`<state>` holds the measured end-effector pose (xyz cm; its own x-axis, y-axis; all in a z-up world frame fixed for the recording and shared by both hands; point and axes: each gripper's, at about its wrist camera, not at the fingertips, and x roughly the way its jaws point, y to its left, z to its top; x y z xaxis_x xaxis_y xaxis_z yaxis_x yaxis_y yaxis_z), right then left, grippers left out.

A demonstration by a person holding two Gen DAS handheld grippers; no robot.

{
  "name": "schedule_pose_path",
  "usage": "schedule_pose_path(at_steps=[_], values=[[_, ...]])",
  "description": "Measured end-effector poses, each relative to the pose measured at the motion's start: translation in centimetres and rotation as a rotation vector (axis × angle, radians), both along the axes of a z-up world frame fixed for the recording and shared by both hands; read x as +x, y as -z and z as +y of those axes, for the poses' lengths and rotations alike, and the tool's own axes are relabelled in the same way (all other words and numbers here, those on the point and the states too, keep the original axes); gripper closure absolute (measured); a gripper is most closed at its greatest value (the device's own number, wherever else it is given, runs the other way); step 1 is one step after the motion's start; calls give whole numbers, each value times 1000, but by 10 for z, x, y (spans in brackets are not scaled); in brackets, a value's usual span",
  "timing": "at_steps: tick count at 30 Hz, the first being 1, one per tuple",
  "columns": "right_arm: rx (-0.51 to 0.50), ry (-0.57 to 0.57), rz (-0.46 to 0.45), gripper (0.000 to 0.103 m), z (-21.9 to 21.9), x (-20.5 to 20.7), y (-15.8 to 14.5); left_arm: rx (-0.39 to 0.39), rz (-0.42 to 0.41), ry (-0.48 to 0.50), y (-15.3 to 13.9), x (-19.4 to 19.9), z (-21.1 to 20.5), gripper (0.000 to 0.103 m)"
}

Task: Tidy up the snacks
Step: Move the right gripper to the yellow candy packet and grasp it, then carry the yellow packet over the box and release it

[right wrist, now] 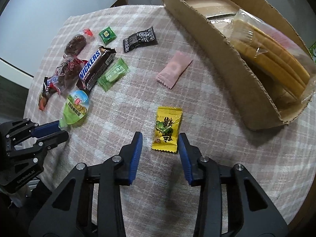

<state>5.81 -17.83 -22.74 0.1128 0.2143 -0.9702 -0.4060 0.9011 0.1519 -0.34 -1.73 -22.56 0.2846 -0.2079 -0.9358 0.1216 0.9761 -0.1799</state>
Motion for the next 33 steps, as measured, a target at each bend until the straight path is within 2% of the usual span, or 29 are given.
schedule_pose_path(at_steps=[2,20,27,33], values=[[12,4,9,80,0,1,1,-5,-2,-6,0,1,1,86],[63,17,-2,85,-5,0,-11,-68,-10,-74,-11,-10,24,90],[100,12,-35,85,-11,-1,-36,-88,-28,-105,-26,-10,31,91],[144,37,-97,85,-21,12,-71,-105,-68,-97,-48,-2,30,91]])
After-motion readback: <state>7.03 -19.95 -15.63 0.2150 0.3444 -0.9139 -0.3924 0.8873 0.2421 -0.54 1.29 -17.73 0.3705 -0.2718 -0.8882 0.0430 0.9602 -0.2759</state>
